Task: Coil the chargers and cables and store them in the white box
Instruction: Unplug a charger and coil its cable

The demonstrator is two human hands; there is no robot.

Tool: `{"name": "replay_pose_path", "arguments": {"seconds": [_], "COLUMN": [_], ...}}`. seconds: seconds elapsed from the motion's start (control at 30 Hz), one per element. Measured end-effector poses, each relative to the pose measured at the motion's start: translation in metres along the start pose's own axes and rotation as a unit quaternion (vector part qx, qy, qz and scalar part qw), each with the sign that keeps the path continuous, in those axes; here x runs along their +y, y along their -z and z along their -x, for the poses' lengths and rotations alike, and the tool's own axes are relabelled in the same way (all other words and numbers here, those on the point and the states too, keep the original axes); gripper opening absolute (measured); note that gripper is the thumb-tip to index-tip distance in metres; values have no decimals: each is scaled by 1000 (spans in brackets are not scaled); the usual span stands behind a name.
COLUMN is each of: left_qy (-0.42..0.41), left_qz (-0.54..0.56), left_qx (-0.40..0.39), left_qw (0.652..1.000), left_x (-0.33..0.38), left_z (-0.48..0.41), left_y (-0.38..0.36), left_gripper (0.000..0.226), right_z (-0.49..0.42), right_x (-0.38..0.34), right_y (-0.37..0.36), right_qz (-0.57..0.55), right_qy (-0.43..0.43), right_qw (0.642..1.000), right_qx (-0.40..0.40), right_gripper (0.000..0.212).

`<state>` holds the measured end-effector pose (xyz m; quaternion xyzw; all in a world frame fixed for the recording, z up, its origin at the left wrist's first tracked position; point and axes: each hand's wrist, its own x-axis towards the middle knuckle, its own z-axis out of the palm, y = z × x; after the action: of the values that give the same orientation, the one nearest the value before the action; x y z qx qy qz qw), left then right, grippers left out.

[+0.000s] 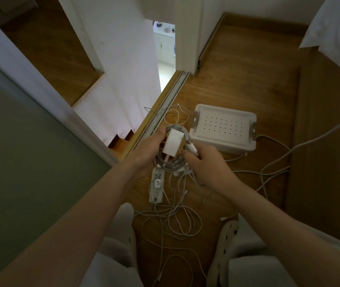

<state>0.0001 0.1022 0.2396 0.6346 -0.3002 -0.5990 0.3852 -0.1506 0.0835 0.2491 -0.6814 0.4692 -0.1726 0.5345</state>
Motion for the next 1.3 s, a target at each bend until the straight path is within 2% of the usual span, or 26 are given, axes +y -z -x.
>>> {"name": "replay_pose_path", "arguments": {"seconds": [0.13,0.2,0.3,0.4,0.5,0.6,0.73,0.83,1.0,1.13,1.23,1.3], "left_qy": [-20,-12,-12,-34,-43,-41,-37,-48,-83,-120,-126,-140], "left_qz": [-4,-23,-56,-105,-95,-52,-36,-28,-60,-104,-124,-128], "left_qx": [-59,-80,-46,-4,21,57,68,62,65,77,90,102], "left_qw": [998,996,997,994,994,996,996,997,993,984,980,977], "left_x": [0,0,-4,-7,-6,-4,0,4,1,-3,-5,-3], "left_z": [1,1,-3,-7,-9,-8,-7,-3,1,0,-3,-4], "left_y": [-4,-5,-5,-1,7,10,12,10,5,4,9,9], "left_gripper": [49,60,69,58,54,47,43,24,10,30,45,44], "right_z": [-7,-8,-9,-8,-5,-2,0,-4,-8,-10,-8,-9], "right_x": [1,2,4,0,-3,-3,-4,0,6,10,10,10], "right_y": [4,4,3,5,5,6,17,27,35,35,32,31], "right_qz": [-25,-18,-25,-17,19,67,101,132,162,164,127,82], "right_qy": [-42,-54,-72,-69,-38,-22,5,22,8,3,-28,-45], "right_qw": [998,998,997,997,998,996,994,990,986,986,991,996], "right_qx": [30,22,7,-15,-36,-53,-52,-32,-50,-31,-32,-3], "right_gripper": [34,34,31,28,15,33,23,18,16,14,32,34]}}
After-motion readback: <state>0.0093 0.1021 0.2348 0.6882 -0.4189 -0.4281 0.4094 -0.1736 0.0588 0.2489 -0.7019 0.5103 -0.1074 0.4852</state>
